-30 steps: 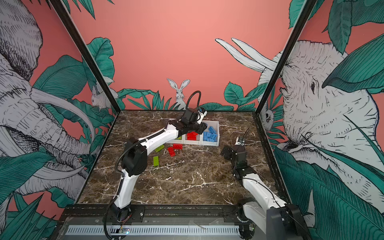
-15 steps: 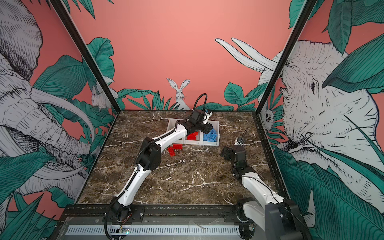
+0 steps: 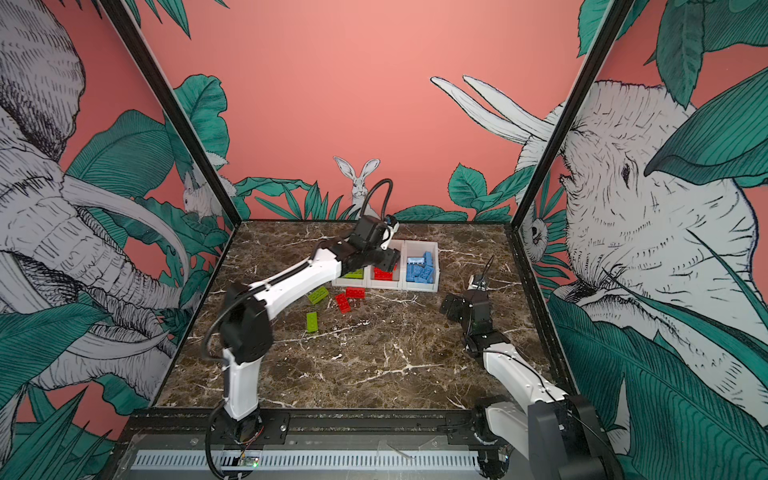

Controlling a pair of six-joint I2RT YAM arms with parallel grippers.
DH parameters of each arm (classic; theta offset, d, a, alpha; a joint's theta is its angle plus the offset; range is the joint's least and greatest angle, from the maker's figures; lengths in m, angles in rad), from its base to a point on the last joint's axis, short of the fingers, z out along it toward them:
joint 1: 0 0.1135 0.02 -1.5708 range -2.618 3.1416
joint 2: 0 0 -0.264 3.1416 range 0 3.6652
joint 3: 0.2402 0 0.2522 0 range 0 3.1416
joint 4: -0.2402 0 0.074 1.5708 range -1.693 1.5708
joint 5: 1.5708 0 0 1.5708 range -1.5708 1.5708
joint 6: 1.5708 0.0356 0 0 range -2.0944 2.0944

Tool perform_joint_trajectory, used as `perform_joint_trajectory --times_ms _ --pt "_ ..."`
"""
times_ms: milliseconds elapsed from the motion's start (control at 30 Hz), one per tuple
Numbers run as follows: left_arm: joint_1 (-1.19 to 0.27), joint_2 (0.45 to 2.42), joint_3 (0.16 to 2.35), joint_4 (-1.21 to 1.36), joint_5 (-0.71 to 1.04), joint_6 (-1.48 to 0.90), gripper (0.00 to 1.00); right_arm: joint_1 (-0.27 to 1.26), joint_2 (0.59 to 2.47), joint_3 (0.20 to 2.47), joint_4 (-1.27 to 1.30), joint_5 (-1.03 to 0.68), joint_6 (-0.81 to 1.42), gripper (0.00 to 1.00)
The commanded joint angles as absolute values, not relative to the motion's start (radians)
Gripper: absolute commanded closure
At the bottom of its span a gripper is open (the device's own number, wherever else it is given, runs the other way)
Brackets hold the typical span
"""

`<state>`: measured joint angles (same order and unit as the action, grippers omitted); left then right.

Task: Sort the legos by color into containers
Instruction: 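Carry the blue brick with the left gripper and release it into the nearest compartment, then move the left gripper back over a lime-green brick in the pile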

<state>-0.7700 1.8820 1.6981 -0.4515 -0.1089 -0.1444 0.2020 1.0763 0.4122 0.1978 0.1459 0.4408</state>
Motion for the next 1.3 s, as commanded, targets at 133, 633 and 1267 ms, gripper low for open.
perform_joint_trajectory --times_ms 133,633,1267 --pt "-0.763 1.415 1.199 -0.6 -0.38 -0.3 0.3 0.194 1.027 0.408 0.201 0.158 0.436 0.02" --pt "-0.615 1.134 0.691 -0.496 -0.37 -0.523 0.28 0.195 0.961 0.443 0.167 0.081 0.543 0.02" --pt "-0.599 1.419 0.675 -0.321 -0.262 -0.53 0.3 0.195 1.031 0.439 0.207 0.08 0.548 0.02"
